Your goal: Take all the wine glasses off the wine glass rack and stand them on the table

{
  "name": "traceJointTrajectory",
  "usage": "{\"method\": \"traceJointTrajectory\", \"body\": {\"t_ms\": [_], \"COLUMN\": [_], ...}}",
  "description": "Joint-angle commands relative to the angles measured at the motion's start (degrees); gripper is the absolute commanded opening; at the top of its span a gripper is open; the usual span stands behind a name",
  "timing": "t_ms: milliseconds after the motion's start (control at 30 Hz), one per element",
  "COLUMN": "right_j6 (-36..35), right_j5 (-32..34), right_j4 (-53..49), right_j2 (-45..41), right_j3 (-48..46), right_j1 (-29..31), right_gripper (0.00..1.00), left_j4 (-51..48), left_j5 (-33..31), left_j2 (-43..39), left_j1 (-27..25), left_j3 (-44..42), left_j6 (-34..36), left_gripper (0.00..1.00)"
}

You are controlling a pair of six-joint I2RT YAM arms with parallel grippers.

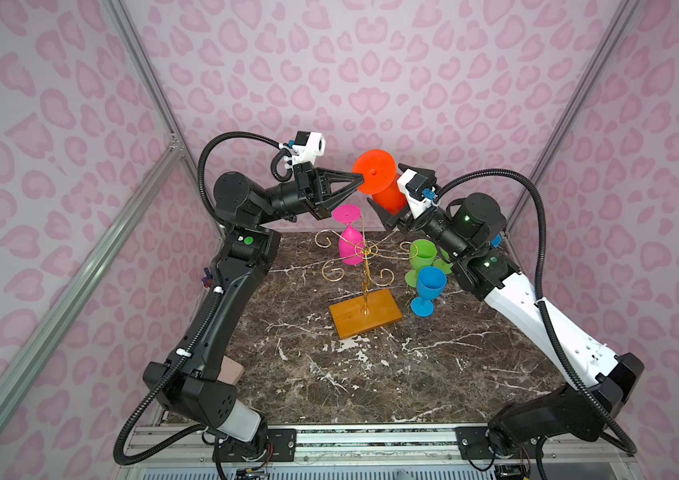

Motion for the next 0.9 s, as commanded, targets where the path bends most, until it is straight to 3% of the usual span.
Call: {"method": "traceJointTrajectory", "body": {"t_ms": [0, 467, 633, 800, 867], "right_j6": [1.1, 3.4, 5.1, 6.5, 7.2], "right_j5": [-0.1, -1.6, -1.3, 0.0, 0.8], "right_j4": [1.4, -1.2, -3.3, -6.7, -9.5], "right_j2": [0.1, -2.1, -3.1, -3.4, -3.5], "right_j3": [0.1, -0.4, 0.0, 1.7, 3.2], "right_j1": [-0.1, 0.3, 0.3, 0.3, 0.3], "right_gripper": [0.91, 0.55, 0.48, 0.47, 0.47], "left_j4": [5.5, 10.8, 10.8, 10.9, 10.0], "left_j5": [1.0, 0.1, -0.2, -0.3, -0.2], "left_j2": [-0.4, 0.9, 1.3, 1.9, 1.9], "left_j1": [-0.1, -0.3, -0.3, -0.2, -0.1], "left_j3": [-0.2, 0.0, 0.8, 2.1, 2.8], "left_j6": [-2.5, -7.6, -7.8, -7.3, -5.4], "left_gripper": [0.04, 0.04, 0.16, 0.41, 0.45]}}
